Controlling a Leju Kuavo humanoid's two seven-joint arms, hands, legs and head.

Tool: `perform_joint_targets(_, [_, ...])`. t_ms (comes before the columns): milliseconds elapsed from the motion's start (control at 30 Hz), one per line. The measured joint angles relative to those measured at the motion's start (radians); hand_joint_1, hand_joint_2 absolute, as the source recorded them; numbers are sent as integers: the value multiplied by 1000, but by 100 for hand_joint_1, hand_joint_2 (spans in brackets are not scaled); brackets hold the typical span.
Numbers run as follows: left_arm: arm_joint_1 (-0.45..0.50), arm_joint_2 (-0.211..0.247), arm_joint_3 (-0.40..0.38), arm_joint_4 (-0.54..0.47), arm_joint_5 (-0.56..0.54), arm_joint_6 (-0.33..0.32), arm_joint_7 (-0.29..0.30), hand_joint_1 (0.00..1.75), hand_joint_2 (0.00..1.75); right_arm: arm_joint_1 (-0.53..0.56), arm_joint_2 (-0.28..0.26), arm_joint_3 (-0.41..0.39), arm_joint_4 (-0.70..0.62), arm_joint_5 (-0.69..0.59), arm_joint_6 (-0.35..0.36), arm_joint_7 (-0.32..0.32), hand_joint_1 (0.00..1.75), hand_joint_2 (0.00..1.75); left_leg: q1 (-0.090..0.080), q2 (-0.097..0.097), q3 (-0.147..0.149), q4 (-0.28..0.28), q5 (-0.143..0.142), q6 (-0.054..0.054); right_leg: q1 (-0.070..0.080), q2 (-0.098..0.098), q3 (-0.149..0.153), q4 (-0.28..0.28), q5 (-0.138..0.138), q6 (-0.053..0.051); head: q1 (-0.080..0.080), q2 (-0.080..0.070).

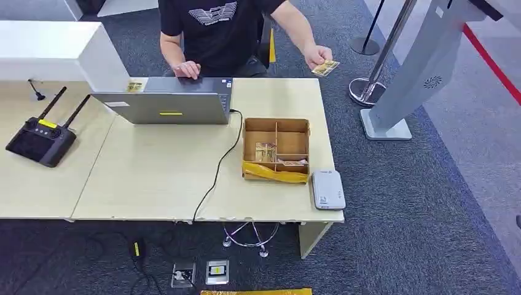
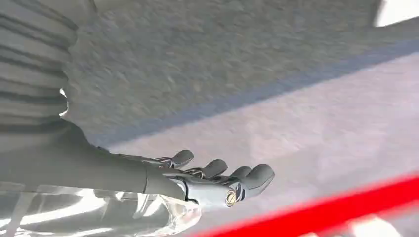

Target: Pass the card to the sensor for recognition and then transmit it.

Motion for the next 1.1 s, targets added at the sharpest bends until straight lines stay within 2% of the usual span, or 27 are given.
perform_joint_targets(133, [-7, 7, -10, 1, -19, -48, -18, 0, 0, -139, -10, 19, -60, 271, 11, 46, 0, 175, 1, 3, 1, 0, 0, -1, 1, 3, 0, 0, 1, 0, 0, 0])
perform_joint_targets(200, [-14, 19, -25, 1, -34, -82, -40, 0, 0, -169, 0, 33, -158, 468, 9, 134, 0, 175, 4, -2, 1, 0, 2, 0, 4, -2, 3, 0, 1, 0, 1, 0])
perform_joint_targets(267, [-16, 33, -33, 1, -40, -101, -56, 0, 0, -159, 18, 35, -290, 629, 34, 254, 0, 175, 4, -7, 1, 0, 3, 0, 4, -6, 3, 0, 1, 0, 0, 0])
perform_joint_targets(300, [-16, 40, -39, 1, -44, -108, -63, 0, 0, -148, 31, 35, -365, 682, 55, 299, 0, 175, 5, -9, 1, 0, 4, -2, 5, -8, 3, 0, 0, 0, 1, 0])
perform_joint_targets(433, [-15, 63, -63, 2, -51, -134, -77, 0, 0, -122, 76, 38, -580, 767, 155, 358, 0, 175, 6, -13, -1, 0, 5, -3, 6, -12, 2, 1, 0, -2, 0, 0])
perform_joint_targets(500, [-15, 69, -75, 3, -55, -145, -77, 0, 0, -127, 115, 52, -681, 895, 166, 385, 0, 175, 7, -13, -1, 0, 5, -3, 7, -12, 2, 1, 0, -2, 0, 0])
perform_joint_targets(567, [-16, 70, -84, 3, -56, -150, -77, 0, 0, -137, 164, 75, -749, 1010, 157, 398, 0, 175, 7, -11, 1, 0, 5, -3, 7, -10, 2, 1, 0, -2, 0, 0])
perform_joint_targets(700, [-14, 77, -103, 2, -59, -154, -77, 0, 0, -142, 223, 110, -839, 1068, 153, 387, 0, 175, 7, -15, -1, 0, 5, -3, 7, -13, 2, 1, 0, -2, 1, 0])
perform_joint_targets(833, [-15, 82, -120, 4, -57, -153, -89, 0, 0, -150, 313, 132, -883, 1176, 153, 362, 0, 175, 7, -11, 0, 0, 5, -4, 7, -10, 2, 0, 0, -2, 1, 0])
perform_joint_targets(933, [-15, 83, -131, 4, -56, -152, -95, 0, 0, -158, 376, 145, -897, 1202, 153, 360, 0, 175, 7, -12, 0, 0, 5, -4, 7, -11, 1, 0, 0, -2, 1, 0])
perform_joint_targets(1100, [-13, 84, -145, 5, -51, -145, -95, 0, 0, -170, 444, 146, -913, 1239, 150, 350, 0, 175, 7, -12, 0, 0, 5, -4, 7, -10, 1, 0, 0, -2, 1, 0])
